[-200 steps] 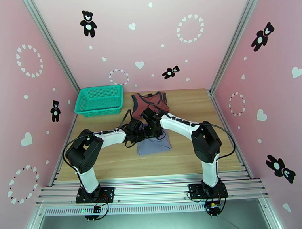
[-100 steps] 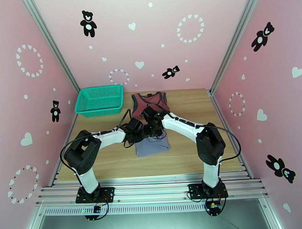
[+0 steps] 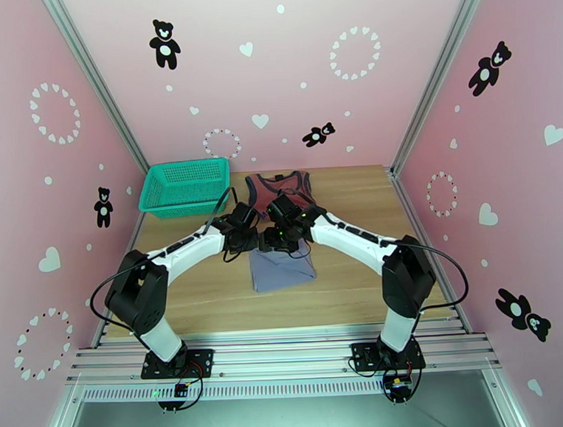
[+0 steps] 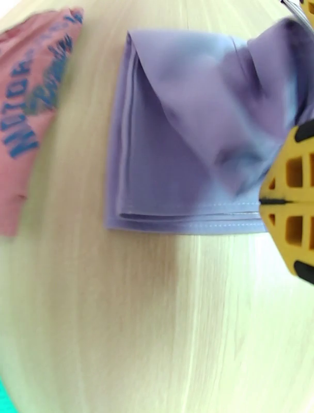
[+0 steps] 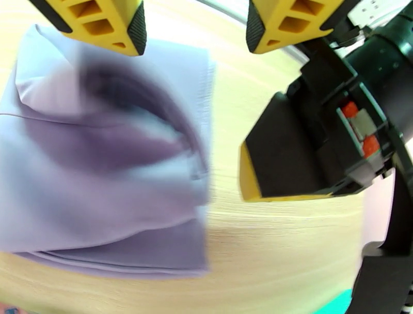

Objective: Fold and stack the mixed laundry pile

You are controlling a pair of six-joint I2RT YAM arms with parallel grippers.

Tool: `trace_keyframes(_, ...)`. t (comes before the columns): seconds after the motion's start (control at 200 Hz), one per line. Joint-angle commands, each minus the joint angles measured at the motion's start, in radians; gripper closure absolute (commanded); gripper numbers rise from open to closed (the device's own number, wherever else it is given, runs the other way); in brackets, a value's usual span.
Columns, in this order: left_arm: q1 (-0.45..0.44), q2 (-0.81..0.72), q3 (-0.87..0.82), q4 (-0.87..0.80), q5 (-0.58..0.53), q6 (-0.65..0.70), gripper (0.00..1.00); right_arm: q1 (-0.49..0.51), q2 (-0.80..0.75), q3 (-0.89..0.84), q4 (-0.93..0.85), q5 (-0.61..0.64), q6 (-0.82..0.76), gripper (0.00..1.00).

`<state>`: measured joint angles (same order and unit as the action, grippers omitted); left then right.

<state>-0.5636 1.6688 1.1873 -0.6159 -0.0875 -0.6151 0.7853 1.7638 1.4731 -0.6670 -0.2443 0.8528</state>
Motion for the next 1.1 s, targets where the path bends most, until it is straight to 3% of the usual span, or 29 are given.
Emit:
trace_keyframes(0.0, 0.029, -0.058, 0.004, -0.045, -0.032, 0.026, 1.0, 0.012, -0.087, 0.017, -0.023, -0.001, -0.023, 0.46)
trace_keyframes(0.135, 0.039, -0.087, 0.0, -0.051, -0.027, 0.032, 1.0, -0.027, -0.106, 0.033, -0.09, 0.044, -0.106, 0.53)
trace_keyframes(0.285, 0.04, -0.099, 0.001, -0.053, -0.012, 0.028, 1.0, -0.103, -0.033, 0.031, -0.063, 0.007, -0.21, 0.9)
trace_keyframes(0.35, 0.039, -0.107, -0.002, -0.052, -0.008, 0.025, 1.0, -0.14, 0.018, 0.033, -0.042, -0.011, -0.245, 0.95)
trace_keyframes(0.415, 0.039, -0.113, -0.006, -0.045, 0.002, 0.022, 1.0, -0.169, 0.066, 0.036, -0.034, -0.022, -0.272, 0.89)
trace_keyframes(0.52, 0.04, -0.102, -0.001, -0.034, 0.035, 0.02, 1.0, -0.186, 0.126, 0.036, -0.035, -0.01, -0.325, 0.58)
trace_keyframes(0.595, 0.039, -0.091, 0.005, -0.026, 0.062, 0.015, 1.0, -0.191, 0.16, 0.036, -0.036, 0.0, -0.372, 0.48)
trace_keyframes(0.731, 0.039, -0.085, 0.003, -0.015, 0.087, 0.005, 1.0, -0.212, 0.209, 0.038, -0.02, -0.015, -0.457, 0.44)
trace_keyframes(0.951, 0.039, -0.097, -0.017, -0.018, 0.087, -0.004, 1.0, -0.227, 0.305, 0.075, -0.015, -0.158, -0.551, 0.44)
trace_keyframes(1.046, 0.04, -0.099, -0.028, -0.015, 0.092, -0.011, 1.0, -0.228, 0.342, 0.095, -0.021, -0.195, -0.568, 0.45)
trace_keyframes(1.096, 0.04, -0.101, -0.031, -0.013, 0.094, -0.014, 1.0, -0.23, 0.351, 0.099, -0.018, -0.208, -0.572, 0.52)
